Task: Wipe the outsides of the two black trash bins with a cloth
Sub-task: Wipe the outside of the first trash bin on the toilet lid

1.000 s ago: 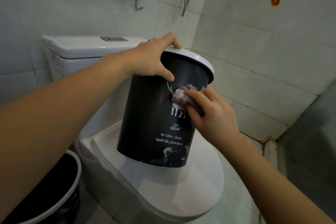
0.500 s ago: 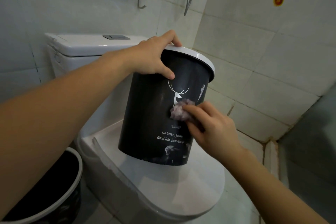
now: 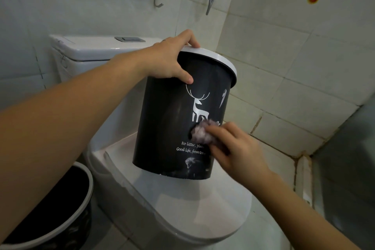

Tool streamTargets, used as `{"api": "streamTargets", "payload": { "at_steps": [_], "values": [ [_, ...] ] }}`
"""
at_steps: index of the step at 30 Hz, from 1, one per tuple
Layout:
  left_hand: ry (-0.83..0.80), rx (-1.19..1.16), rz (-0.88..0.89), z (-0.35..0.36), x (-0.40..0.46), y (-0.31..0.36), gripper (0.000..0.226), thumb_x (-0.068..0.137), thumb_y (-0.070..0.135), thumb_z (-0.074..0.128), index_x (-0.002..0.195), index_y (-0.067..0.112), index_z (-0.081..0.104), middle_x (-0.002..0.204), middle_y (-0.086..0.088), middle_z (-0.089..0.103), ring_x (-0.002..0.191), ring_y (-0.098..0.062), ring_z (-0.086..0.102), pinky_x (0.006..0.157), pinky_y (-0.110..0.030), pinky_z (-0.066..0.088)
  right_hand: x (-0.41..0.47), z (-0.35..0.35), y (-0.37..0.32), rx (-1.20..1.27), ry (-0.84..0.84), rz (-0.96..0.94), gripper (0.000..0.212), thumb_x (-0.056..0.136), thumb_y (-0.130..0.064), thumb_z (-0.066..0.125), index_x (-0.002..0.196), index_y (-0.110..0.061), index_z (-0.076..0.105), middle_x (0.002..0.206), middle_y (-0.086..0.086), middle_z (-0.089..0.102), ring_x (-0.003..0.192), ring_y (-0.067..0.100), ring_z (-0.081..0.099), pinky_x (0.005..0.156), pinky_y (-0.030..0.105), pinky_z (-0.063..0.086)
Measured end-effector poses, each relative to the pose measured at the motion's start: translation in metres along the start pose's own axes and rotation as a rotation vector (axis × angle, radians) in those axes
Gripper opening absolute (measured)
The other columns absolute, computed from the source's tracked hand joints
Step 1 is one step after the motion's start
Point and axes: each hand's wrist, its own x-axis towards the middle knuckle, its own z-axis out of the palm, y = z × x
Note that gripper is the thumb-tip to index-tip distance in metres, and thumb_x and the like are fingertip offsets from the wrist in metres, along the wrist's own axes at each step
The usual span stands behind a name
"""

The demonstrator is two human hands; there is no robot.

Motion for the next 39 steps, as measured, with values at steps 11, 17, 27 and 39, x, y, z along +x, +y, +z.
{"api": "streamTargets", "payload": {
  "at_steps": [11, 17, 27, 39],
  "values": [
    [-0.014, -0.029, 0.018, -0.002, 0.0, 0.0, 0.069, 0.071, 0.023, 0.088, 0.117, 0.038, 0.038, 0.13, -0.002, 0.053, 0.114, -0.023, 0.056, 0.098, -0.043, 0.048, -0.03, 0.005, -0.005, 0.057, -0.157, -0.119, 0.03, 0.095, -0.033, 0.056, 0.123, -0.024, 0.056, 0.099, 0.002, 0.058, 0.076, 0.016, 0.055, 0.055, 0.028, 0.051],
    [-0.013, 0.007, 0.014, 0.001, 0.001, 0.004, 0.071, 0.068, 0.03, 0.089, 0.118, 0.041, 0.04, 0.127, -0.003, 0.054, 0.111, -0.025, 0.057, 0.096, -0.046, 0.05, 0.006, 0.0, -0.006, 0.092, 0.007, 0.106, 0.03, 0.092, -0.032, 0.058, 0.121, -0.024, 0.064, 0.095, -0.001, 0.058, 0.072, 0.019, 0.056, 0.055, 0.033, 0.052],
    [-0.017, -0.011, 0.0, -0.001, 0.0, 0.003, 0.07, 0.071, 0.027, 0.088, 0.122, 0.035, 0.041, 0.127, -0.002, 0.053, 0.111, -0.025, 0.057, 0.095, -0.044, 0.051, -0.025, -0.001, -0.022, 0.028, -0.203, -0.182, 0.027, 0.094, -0.03, 0.057, 0.12, -0.024, 0.06, 0.097, 0.002, 0.058, 0.073, 0.018, 0.056, 0.054, 0.025, 0.045],
    [-0.007, 0.024, -0.002, 0.001, 0.002, 0.005, 0.072, 0.072, 0.027, 0.087, 0.127, 0.032, 0.041, 0.131, -0.004, 0.052, 0.113, -0.026, 0.055, 0.097, -0.043, 0.048, -0.019, 0.003, -0.026, 0.04, -0.165, -0.12, 0.027, 0.093, -0.028, 0.059, 0.117, -0.02, 0.066, 0.094, 0.004, 0.057, 0.071, 0.022, 0.056, 0.052, 0.032, 0.05]
  ]
}}
